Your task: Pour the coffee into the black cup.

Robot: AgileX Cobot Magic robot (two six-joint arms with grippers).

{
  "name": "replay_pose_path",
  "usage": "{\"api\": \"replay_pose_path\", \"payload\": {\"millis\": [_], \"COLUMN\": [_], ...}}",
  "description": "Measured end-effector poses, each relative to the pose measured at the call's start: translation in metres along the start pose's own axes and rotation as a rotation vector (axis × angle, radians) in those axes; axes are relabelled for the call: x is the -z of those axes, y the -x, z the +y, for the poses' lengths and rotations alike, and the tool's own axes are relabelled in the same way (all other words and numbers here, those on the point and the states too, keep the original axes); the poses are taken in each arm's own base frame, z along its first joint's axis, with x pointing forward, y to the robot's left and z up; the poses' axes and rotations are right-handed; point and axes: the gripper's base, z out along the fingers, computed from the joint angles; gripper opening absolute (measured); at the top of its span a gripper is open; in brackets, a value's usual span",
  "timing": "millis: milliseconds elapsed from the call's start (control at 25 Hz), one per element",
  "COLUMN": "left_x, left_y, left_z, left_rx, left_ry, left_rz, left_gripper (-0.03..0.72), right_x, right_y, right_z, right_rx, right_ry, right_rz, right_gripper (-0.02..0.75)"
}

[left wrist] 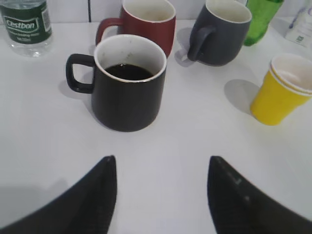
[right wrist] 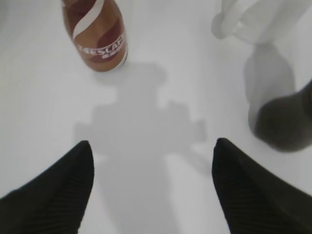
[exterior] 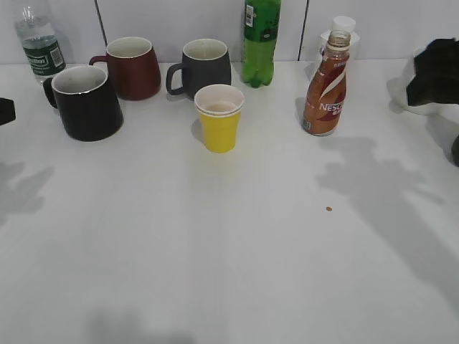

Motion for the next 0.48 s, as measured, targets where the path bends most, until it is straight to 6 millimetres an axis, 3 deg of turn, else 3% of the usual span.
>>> {"api": "replay_pose_path", "payload": {"millis": [320, 480], "left_x": [0.011, 0.017], "left_y": [0.006, 0.008], "left_z": [-0.016, -0.022], "left_rx": [-0.001, -0.018], "left_ry": [-0.062, -0.092], "left_rz": [-0.043, -0.064], "left_gripper": [0.417, 0.417], "right_x": [0.069, 0.094], "right_y": [-0.023, -0.059], "right_z": [-0.005, -0.016], "right_rx": [-0.001, -0.001], "right_ry": [0.107, 0.121], "right_rz": [0.043, 0.020], "right_gripper": [0.590, 0.590]}}
